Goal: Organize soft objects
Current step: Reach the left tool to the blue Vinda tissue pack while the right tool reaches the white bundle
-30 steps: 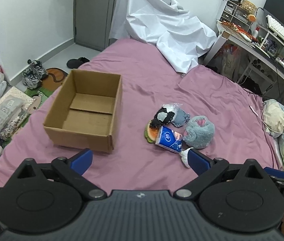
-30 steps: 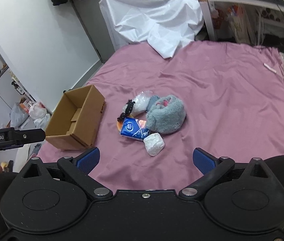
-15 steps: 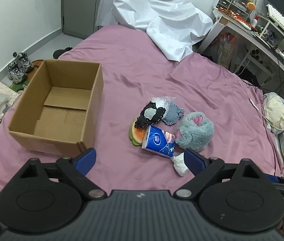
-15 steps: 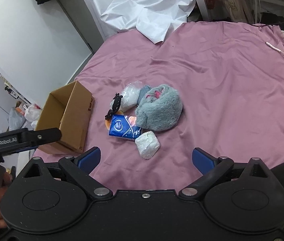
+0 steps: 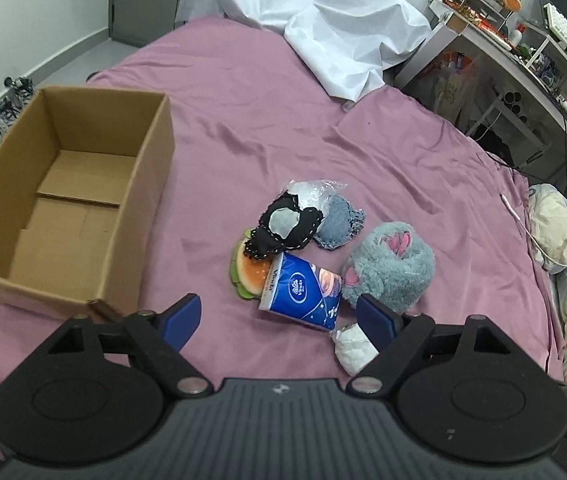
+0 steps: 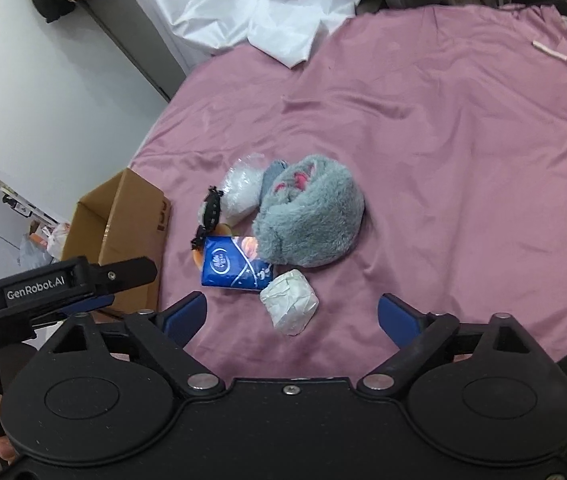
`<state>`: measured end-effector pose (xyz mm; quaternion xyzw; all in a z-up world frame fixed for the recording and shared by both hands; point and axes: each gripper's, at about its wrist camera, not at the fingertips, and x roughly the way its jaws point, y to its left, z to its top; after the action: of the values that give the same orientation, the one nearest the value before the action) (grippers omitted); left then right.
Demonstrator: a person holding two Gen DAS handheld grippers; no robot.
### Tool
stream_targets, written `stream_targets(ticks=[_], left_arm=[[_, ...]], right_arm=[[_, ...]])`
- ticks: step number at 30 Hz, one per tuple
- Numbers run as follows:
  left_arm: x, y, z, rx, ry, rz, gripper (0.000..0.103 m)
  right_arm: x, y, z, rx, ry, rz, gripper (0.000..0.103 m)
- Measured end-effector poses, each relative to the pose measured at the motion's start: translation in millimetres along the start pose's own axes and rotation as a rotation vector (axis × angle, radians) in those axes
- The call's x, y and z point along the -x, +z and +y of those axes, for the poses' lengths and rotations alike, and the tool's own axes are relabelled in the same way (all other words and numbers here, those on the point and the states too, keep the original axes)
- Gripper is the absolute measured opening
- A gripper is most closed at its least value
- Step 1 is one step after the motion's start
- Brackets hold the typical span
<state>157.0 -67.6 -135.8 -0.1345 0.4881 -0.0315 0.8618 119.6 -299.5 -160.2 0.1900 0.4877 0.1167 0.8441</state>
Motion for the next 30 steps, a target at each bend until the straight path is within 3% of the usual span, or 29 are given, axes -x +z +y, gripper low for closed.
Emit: stream_targets(ticks=[12, 17, 27, 30], left_arm=[[-52, 9, 1, 0.036, -0.028, 0.074, 0.076], [-70, 11, 0, 0.044, -0.054, 0.103, 0.072], [-108, 7, 3, 0.073, -0.08, 0.185, 0.07], [-116, 6, 7, 0.101, -0.074, 0.206, 0.059]], right_arm=[[-32, 8, -12, -0.094, -0.001, 0.074, 0.091], [-48, 10, -14, -0.139, 0.017, 0.125, 0.079], [-76, 12, -15, -0.19, 0.032, 0.196, 0.078], [-84, 13, -15, -0.198, 0.042, 0.207, 0.076]])
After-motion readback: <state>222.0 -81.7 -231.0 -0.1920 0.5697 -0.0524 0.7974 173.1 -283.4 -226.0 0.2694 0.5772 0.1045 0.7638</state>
